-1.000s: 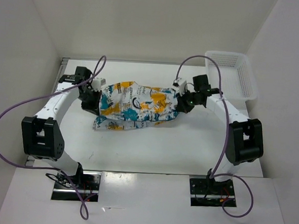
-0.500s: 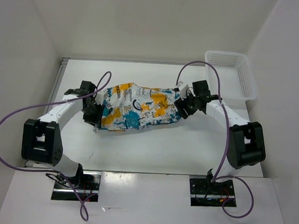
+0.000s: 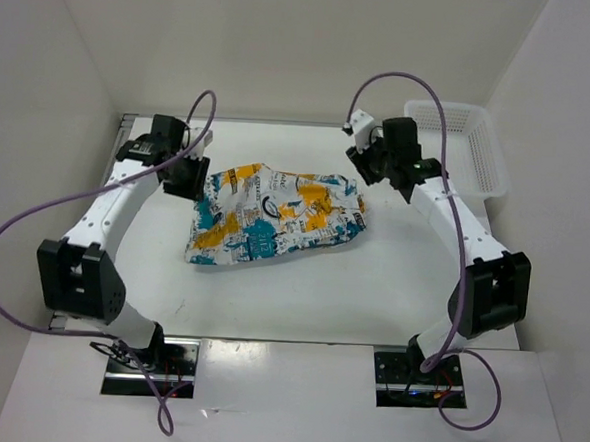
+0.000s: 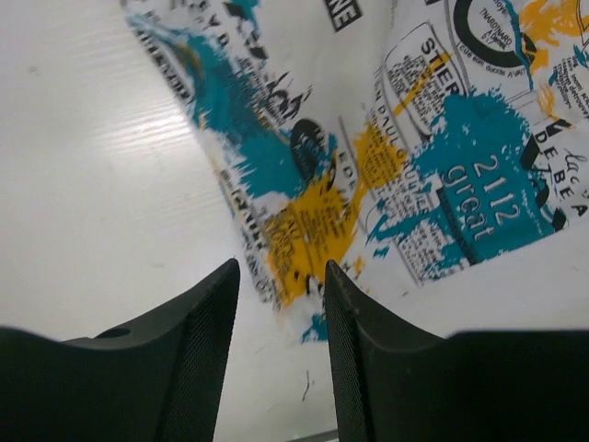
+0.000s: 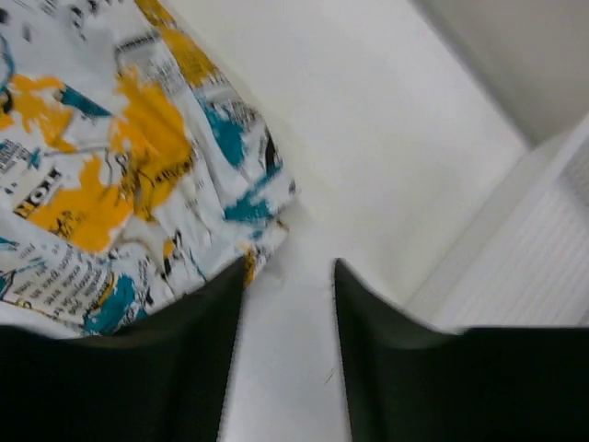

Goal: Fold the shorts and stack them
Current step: Fold the shorts

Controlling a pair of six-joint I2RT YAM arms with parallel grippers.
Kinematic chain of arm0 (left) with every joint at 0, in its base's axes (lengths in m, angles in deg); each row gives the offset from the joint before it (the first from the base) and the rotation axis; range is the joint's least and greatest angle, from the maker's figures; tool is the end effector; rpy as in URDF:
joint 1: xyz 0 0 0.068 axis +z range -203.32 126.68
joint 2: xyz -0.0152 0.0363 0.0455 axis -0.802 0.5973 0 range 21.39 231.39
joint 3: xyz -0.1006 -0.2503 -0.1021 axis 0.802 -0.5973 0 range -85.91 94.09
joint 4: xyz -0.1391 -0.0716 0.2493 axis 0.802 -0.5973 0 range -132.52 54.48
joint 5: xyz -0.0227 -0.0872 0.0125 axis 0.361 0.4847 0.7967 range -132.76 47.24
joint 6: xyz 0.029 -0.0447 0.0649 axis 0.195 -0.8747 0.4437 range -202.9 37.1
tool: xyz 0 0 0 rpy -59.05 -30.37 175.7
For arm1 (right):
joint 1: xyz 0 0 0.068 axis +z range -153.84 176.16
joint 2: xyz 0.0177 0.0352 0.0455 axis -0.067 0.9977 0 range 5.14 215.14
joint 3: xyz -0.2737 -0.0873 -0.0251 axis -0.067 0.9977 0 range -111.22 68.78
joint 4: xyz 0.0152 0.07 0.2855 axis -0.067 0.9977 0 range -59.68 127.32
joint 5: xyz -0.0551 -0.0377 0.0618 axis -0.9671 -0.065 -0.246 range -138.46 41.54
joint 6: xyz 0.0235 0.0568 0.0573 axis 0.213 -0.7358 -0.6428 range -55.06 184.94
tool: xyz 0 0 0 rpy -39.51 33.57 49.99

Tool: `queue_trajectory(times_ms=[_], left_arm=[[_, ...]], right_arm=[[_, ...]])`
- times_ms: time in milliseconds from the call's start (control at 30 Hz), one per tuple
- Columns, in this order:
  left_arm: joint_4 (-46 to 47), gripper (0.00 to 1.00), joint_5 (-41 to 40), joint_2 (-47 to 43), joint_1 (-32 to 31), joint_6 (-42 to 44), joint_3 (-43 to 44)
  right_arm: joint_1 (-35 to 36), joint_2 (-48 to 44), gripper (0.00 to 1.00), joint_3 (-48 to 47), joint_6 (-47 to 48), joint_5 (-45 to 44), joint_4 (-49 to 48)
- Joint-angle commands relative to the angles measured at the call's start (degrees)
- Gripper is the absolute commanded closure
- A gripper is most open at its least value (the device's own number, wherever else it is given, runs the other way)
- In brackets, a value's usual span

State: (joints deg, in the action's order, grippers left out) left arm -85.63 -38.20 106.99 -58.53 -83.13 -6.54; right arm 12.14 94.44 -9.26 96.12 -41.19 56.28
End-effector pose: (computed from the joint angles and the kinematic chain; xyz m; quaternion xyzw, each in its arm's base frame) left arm 0.3629 -0.0390 0.2994 0.0530 0.9550 -0.0517 0.2872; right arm 0.4011 0.1246 0.3088 -0.3834 0.8081 -0.0024 0.4472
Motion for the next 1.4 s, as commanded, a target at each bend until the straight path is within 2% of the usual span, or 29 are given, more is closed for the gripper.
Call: queue_trajectory(times_ms=[0, 33, 67, 133, 267, 433, 600, 733, 867, 900, 1000, 1133, 1233, 1267, 1367], left_arm=[[2.2, 0.51, 2.7, 7.8, -3.2, 0.2, 0.5], [2.7, 0.52, 3.9, 10.2, -3.2, 0.2, -0.4], [4.0, 0.54, 5.1, 11.1, -3.9, 0.2, -1.1], [5.4, 0.55, 8.2, 12.4, -3.9, 0.2, -4.1], [7.8, 0.58, 8.0, 12.4, -3.9, 0.2, -11.8], [12.6, 0.59, 1.3, 11.8, -3.9, 0.2, -22.2], [16.4, 0.60, -2.1, 12.9, -3.9, 0.2, -24.4], [15.0, 0.62, -2.0, 12.1, -3.9, 0.2, -21.3], [7.7, 0.60, 1.7, 9.1, -3.3, 0.2, -13.2], [6.7, 0.59, 2.6, 8.5, -3.3, 0.2, -12.1], [5.5, 0.57, 7.1, 7.8, 0.5, 0.2, -11.3], [6.2, 0.53, 8.5, 9.8, 2.2, 0.2, -14.0], [6.8, 0.49, 8.5, 11.6, 3.3, 0.2, -15.2], [6.8, 0.46, 8.5, 12.1, 3.9, 0.2, -15.2], [8.1, 0.45, 8.5, 12.7, 4.4, 0.2, -15.8]], right_arm=[[7.7, 3.9, 0.65, -2.4, -4.9, 3.2, -1.3], [8.7, 6.7, 0.74, -1.5, -6.6, 3.9, -1.3], [8.7, 8.2, 0.90, -0.9, -7.9, 4.5, -2.5], [9.2, 12.5, 1.00, 0.7, -12.2, 4.4, -3.7], [7.7, 15.9, 1.00, 4.3, -16.1, 3.7, -4.3], [6.5, 18.9, 1.00, 7.7, -21.3, 0.6, -6.8], [5.2, 22.8, 1.00, 5.6, -20.6, -5.6, -10.5], [5.2, 21.6, 1.00, -1.7, -16.0, -1.7, -7.3], [3.7, 12.2, 0.85, -4.6, -19.5, 6.1, -2.7], [2.8, 10.4, 0.65, -3.2, -20.5, 8.4, -0.7], [-2.1, 6.0, 0.29, 1.0, -26.8, 15.5, -0.1], [-7.5, 7.5, 0.12, 9.6, -29.9, 16.1, -4.5], [-8.1, 11.4, 0.04, 9.6, -28.6, 18.0, -4.5], [-8.1, 12.3, 0.02, 9.6, -28.6, 18.6, -4.5], [-8.1, 15.8, 0.01, 8.9, -30.2, 19.2, -6.3]])
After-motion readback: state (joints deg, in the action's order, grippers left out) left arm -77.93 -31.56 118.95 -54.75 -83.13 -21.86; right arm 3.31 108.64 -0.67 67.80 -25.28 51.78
